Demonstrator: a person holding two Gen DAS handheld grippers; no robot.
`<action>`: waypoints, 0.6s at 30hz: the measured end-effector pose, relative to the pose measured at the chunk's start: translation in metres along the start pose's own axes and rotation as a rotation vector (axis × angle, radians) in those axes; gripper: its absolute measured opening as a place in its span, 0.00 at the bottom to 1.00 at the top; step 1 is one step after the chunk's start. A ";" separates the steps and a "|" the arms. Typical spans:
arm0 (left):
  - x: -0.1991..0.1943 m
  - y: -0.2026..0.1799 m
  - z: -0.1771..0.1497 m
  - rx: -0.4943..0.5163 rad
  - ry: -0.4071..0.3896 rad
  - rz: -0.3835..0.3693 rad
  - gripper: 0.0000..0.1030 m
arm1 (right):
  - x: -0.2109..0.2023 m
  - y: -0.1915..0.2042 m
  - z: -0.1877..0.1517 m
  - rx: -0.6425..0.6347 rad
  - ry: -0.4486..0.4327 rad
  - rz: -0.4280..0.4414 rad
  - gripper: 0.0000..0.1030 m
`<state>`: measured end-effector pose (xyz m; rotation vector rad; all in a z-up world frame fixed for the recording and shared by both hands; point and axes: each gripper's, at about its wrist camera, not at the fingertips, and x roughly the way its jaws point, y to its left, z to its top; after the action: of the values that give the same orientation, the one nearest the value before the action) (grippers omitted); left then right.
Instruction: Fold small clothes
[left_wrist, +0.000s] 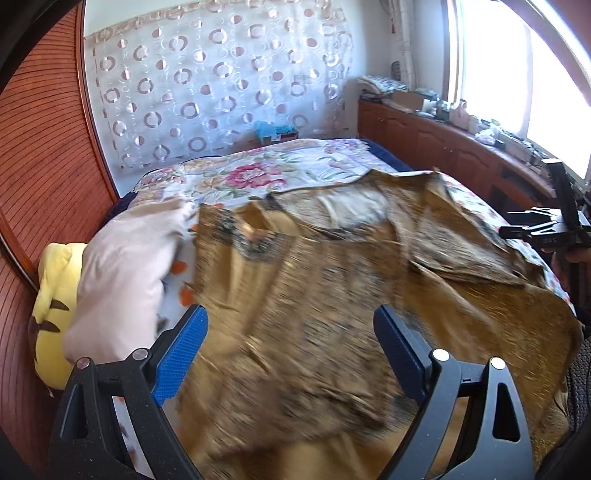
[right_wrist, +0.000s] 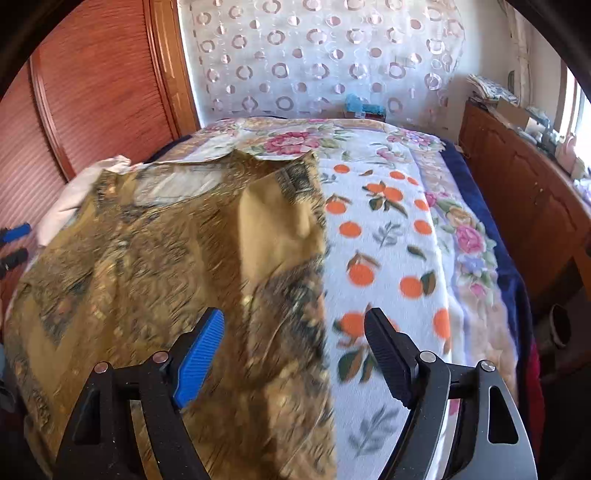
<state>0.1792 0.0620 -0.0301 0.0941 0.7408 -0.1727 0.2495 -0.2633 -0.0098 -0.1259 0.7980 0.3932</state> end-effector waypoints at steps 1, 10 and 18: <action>0.006 0.007 0.004 -0.003 0.008 0.000 0.89 | 0.005 0.000 0.003 -0.009 0.007 -0.013 0.78; 0.056 0.052 0.044 -0.032 0.075 -0.023 0.84 | 0.046 -0.007 0.053 -0.052 0.014 0.015 0.78; 0.096 0.066 0.068 -0.018 0.131 -0.013 0.74 | 0.089 -0.020 0.083 -0.084 0.048 0.052 0.78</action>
<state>0.3068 0.1049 -0.0435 0.0841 0.8740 -0.1732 0.3691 -0.2337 -0.0170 -0.1936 0.8331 0.4739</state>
